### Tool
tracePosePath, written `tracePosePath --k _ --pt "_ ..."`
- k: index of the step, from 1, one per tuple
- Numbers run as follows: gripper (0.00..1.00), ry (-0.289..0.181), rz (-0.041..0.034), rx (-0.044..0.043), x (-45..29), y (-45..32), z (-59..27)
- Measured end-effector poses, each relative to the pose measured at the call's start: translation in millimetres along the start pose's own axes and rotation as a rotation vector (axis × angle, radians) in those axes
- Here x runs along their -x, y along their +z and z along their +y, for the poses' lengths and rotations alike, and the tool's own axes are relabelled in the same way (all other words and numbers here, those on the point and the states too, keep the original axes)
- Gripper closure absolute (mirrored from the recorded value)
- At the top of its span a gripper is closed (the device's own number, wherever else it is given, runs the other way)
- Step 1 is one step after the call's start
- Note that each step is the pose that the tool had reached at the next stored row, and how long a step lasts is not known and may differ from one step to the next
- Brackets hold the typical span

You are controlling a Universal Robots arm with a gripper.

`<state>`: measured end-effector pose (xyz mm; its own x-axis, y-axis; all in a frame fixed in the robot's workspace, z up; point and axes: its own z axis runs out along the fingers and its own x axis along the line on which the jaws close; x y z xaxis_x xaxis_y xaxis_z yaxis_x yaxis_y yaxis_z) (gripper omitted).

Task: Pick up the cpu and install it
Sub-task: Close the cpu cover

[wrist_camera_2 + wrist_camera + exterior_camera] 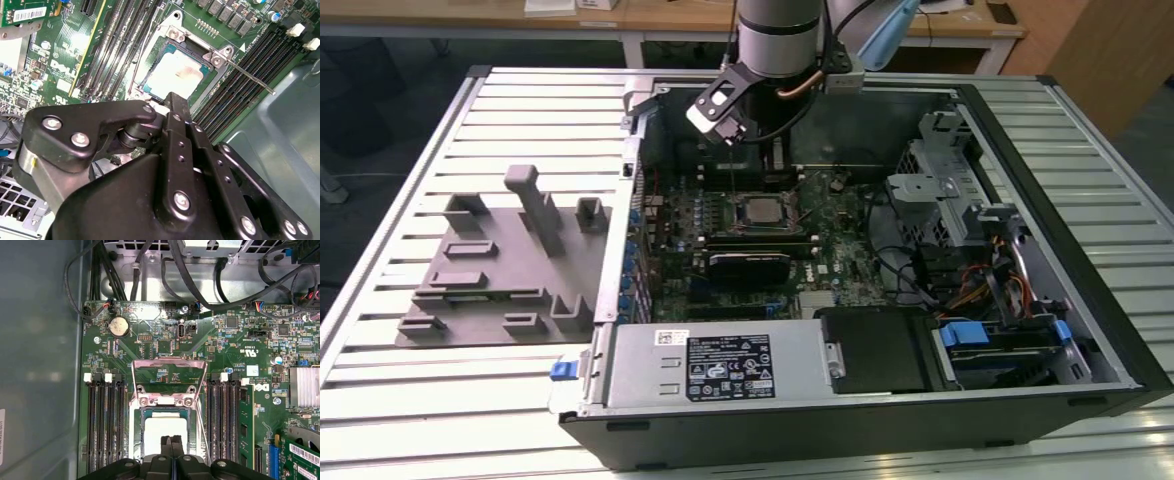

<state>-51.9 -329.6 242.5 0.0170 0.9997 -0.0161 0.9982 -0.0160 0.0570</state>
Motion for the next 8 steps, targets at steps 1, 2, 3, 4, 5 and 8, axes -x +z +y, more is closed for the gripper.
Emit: tracePosePath --k 1,2,3,4,5,8 --pt "0.89 0.0 0.0 0.0 0.0 0.0 0.0" --pt "0.89 0.0 0.0 0.0 0.0 0.0 0.0" --pt "0.89 0.0 0.0 0.0 0.0 0.0 0.0" --pt "0.89 0.0 0.0 0.0001 0.0 0.0 0.0" --pt "0.89 0.0 0.0 0.0 0.0 0.0 0.0" --pt "0.89 0.0 0.0 0.0 0.0 0.0 0.0"
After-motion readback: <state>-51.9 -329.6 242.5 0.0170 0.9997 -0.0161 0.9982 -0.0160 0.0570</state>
